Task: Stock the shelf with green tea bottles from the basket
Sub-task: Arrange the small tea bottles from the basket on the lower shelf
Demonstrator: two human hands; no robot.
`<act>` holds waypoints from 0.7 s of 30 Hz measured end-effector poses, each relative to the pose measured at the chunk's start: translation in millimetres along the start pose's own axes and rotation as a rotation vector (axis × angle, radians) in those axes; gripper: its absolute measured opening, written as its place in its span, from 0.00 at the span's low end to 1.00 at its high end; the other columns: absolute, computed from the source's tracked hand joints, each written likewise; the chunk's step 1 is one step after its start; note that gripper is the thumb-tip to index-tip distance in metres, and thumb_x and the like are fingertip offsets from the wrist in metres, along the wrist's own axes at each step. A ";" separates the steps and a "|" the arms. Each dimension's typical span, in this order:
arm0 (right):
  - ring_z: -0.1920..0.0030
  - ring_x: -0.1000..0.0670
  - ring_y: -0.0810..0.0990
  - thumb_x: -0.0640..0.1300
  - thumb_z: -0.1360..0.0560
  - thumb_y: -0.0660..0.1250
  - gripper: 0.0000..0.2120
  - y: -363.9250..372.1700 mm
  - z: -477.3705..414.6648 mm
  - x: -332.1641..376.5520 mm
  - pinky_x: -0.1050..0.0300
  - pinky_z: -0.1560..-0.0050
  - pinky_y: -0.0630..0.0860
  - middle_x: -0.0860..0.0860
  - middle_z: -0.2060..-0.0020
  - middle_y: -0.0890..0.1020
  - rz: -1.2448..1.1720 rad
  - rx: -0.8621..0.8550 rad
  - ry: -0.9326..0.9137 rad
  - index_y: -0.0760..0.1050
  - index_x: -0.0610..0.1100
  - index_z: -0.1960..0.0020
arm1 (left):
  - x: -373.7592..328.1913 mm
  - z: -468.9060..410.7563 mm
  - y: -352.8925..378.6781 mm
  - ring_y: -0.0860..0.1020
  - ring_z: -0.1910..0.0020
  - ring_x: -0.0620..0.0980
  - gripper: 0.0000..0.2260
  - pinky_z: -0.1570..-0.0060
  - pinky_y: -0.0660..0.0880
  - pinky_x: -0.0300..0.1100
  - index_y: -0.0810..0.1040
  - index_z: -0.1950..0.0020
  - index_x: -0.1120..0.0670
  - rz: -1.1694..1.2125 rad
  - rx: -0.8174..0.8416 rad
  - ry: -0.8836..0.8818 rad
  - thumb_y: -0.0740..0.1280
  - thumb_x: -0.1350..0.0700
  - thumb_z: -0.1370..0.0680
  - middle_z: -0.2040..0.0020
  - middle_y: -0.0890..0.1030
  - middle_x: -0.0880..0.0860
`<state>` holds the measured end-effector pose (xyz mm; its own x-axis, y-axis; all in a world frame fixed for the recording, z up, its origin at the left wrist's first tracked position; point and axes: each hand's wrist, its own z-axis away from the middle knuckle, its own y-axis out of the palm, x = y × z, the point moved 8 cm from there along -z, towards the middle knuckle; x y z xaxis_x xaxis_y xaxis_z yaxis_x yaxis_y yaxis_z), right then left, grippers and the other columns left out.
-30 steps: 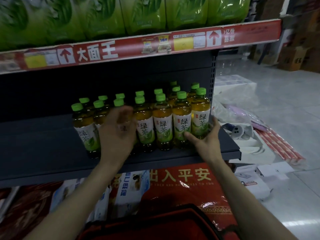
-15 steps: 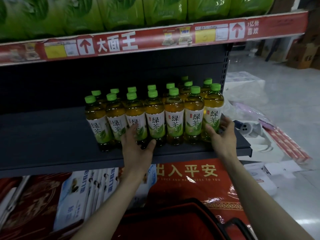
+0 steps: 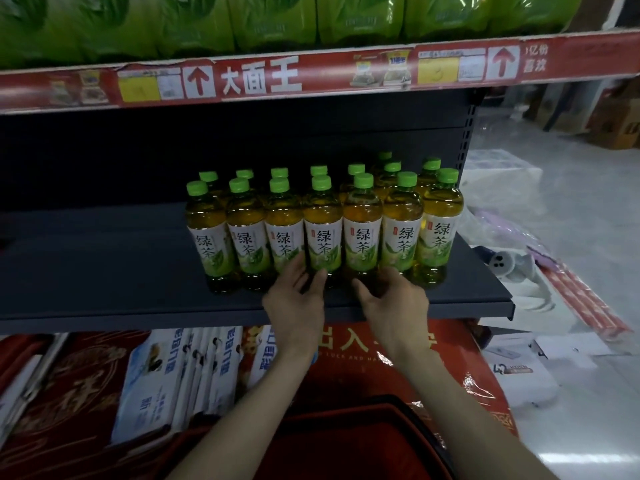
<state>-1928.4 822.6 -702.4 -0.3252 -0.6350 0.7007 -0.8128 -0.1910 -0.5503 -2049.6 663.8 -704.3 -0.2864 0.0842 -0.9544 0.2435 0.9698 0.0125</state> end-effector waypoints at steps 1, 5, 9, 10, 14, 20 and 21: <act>0.51 0.45 0.86 0.59 0.25 0.73 0.16 1.2 -1.7 -2.8 0.51 0.52 0.82 0.51 0.53 0.88 0.051 0.010 -0.001 0.82 0.47 0.47 | 0.0 -1.5 4.9 0.79 0.37 0.38 0.25 0.44 0.73 0.23 0.75 0.25 0.54 0.000 0.018 -0.002 0.76 0.58 0.22 0.32 0.79 0.44; 0.52 0.39 0.85 0.57 0.25 0.74 0.15 5.8 -6.8 0.2 0.49 0.56 0.81 0.47 0.55 0.86 0.127 0.010 -0.032 0.81 0.45 0.51 | 5.6 -5.7 19.5 0.78 0.39 0.32 0.21 0.36 0.75 0.33 0.79 0.33 0.43 -0.098 0.029 0.053 0.76 0.60 0.22 0.40 0.82 0.35; 0.54 0.37 0.84 0.54 0.25 0.74 0.14 9.3 -14.9 -4.8 0.47 0.58 0.80 0.44 0.56 0.85 0.155 -0.005 -0.057 0.81 0.43 0.55 | 14.3 -8.7 19.2 0.80 0.38 0.40 0.20 0.36 0.79 0.40 0.82 0.32 0.51 -0.162 -0.069 0.030 0.77 0.59 0.23 0.39 0.84 0.44; 0.55 0.37 0.83 0.54 0.25 0.74 0.14 10.7 -16.0 -5.8 0.47 0.59 0.81 0.44 0.57 0.84 0.156 -0.003 -0.062 0.81 0.42 0.55 | 14.7 -9.0 19.0 0.81 0.39 0.40 0.19 0.36 0.79 0.40 0.83 0.33 0.51 -0.159 -0.085 0.021 0.77 0.59 0.23 0.39 0.84 0.44; 0.57 0.38 0.83 0.54 0.24 0.73 0.14 15.7 -17.1 -6.5 0.47 0.60 0.80 0.45 0.57 0.84 0.148 0.004 -0.067 0.80 0.42 0.56 | 11.1 -9.8 17.7 0.82 0.41 0.41 0.18 0.38 0.78 0.38 0.84 0.35 0.51 -0.161 -0.135 0.005 0.77 0.60 0.24 0.43 0.84 0.42; 0.58 0.43 0.82 0.53 0.24 0.73 0.12 9.6 -12.4 -3.3 0.50 0.59 0.78 0.49 0.58 0.83 0.063 -0.038 -0.038 0.79 0.44 0.53 | 11.4 -8.7 4.8 0.82 0.46 0.36 0.16 0.47 0.74 0.24 0.84 0.36 0.52 -0.155 -0.045 -0.005 0.78 0.57 0.23 0.43 0.85 0.44; 0.57 0.45 0.82 0.52 0.23 0.74 0.11 8.2 -8.8 1.1 0.51 0.58 0.79 0.50 0.58 0.83 0.015 -0.043 -0.042 0.79 0.45 0.51 | 11.5 -8.1 -3.6 0.82 0.48 0.35 0.15 0.50 0.74 0.23 0.84 0.36 0.53 -0.153 -0.028 0.001 0.77 0.57 0.23 0.44 0.86 0.45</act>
<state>-1939.7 826.9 -702.1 -0.3178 -0.6690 0.6719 -0.8280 -0.1494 -0.5404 -2061.2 663.2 -712.9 -0.3188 -0.0654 -0.9456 0.1705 0.9774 -0.1250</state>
